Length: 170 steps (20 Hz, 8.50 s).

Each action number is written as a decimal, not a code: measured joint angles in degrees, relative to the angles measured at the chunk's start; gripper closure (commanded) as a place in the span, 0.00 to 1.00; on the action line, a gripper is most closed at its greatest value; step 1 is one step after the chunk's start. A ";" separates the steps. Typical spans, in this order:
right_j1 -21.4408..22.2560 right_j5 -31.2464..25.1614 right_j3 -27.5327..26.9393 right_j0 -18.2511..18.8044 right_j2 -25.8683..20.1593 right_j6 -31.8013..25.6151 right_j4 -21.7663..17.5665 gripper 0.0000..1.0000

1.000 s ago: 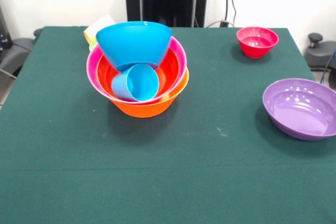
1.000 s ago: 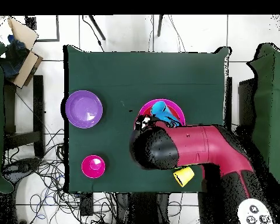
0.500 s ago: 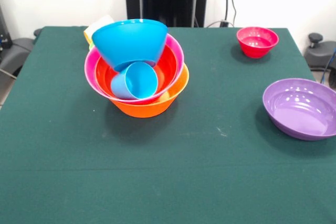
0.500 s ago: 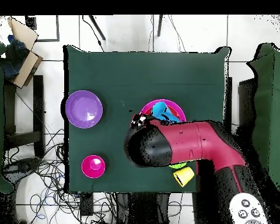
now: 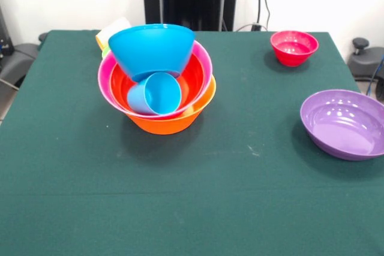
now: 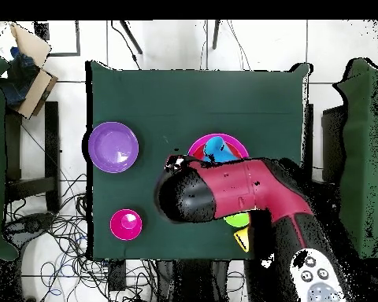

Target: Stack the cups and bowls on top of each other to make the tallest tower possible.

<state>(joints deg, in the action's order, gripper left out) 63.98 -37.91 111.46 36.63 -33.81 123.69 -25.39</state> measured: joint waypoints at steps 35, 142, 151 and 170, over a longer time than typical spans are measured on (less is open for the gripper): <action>-16.84 4.12 -14.74 -23.33 17.60 0.01 -0.81 0.00; -18.86 31.83 3.93 -51.36 47.32 0.01 9.62 0.00; -18.87 30.86 3.22 -56.07 48.76 0.01 14.32 0.00; -29.20 36.95 -3.59 -55.90 52.29 0.01 16.80 0.00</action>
<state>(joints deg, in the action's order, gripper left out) 34.78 -0.96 107.87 -19.27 18.48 123.70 -8.58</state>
